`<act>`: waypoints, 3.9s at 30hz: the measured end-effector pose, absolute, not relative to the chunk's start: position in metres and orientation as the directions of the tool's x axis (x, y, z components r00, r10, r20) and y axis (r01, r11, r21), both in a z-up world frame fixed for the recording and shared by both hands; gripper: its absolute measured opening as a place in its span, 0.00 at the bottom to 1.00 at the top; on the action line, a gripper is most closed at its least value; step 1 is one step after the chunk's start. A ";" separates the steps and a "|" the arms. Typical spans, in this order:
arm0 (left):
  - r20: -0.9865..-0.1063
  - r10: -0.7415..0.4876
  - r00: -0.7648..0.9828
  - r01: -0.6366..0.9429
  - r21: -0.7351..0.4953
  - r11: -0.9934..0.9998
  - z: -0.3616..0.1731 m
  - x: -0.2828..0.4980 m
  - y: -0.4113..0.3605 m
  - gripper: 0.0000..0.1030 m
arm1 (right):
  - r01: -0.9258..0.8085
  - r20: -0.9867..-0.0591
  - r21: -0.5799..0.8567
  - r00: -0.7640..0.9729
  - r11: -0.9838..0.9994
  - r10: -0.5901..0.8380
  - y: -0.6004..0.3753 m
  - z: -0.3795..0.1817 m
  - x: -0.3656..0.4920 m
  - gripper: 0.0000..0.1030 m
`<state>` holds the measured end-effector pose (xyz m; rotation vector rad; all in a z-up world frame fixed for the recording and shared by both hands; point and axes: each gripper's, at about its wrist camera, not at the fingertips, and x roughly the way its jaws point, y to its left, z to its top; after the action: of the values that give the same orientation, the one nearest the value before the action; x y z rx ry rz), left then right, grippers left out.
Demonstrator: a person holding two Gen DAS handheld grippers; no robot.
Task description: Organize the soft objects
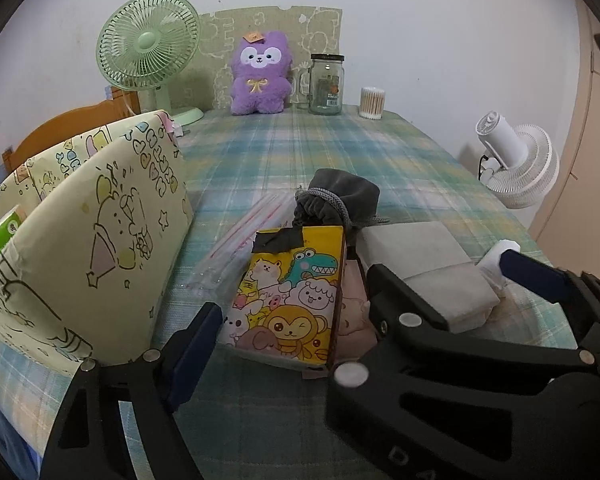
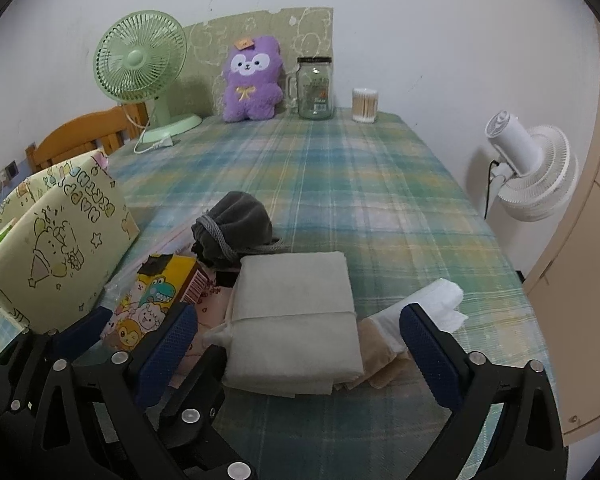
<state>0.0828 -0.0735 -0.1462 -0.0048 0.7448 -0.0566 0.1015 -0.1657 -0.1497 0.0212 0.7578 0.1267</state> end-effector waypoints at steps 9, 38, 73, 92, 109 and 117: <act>-0.701 -0.067 0.711 0.062 -0.032 0.998 -0.152 0.089 -0.077 0.86 | -0.110 -0.726 0.087 0.674 0.990 0.139 -0.168 -0.160 0.110 0.66; -0.677 -0.114 0.727 0.132 -0.025 0.991 -0.140 0.078 -0.084 0.50 | -0.109 -0.696 0.114 0.700 0.987 0.158 -0.173 -0.148 0.096 0.32; -0.587 -0.171 0.792 0.191 -0.028 0.981 -0.064 0.068 -0.083 0.50 | -0.070 -0.591 0.106 0.798 0.992 0.120 -0.181 -0.061 0.076 0.23; -0.557 -0.190 0.808 0.202 -0.040 0.978 -0.034 0.064 -0.063 0.50 | -0.069 -0.556 0.092 0.824 0.993 0.109 -0.165 -0.025 0.069 0.23; -0.538 -0.166 0.826 0.161 -0.056 0.985 -0.019 0.058 -0.014 0.50 | -0.147 -0.547 0.117 0.816 0.982 0.187 -0.116 -0.008 0.072 0.23; -0.525 -0.145 0.838 0.131 -0.065 0.989 -0.016 0.058 0.009 0.50 | -0.180 -0.549 0.109 0.809 0.978 0.210 -0.090 -0.004 0.076 0.23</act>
<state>0.0584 0.0094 -0.0163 -0.0265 0.5576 -0.1458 0.0763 -0.0896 -0.0038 0.0524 0.5927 0.2084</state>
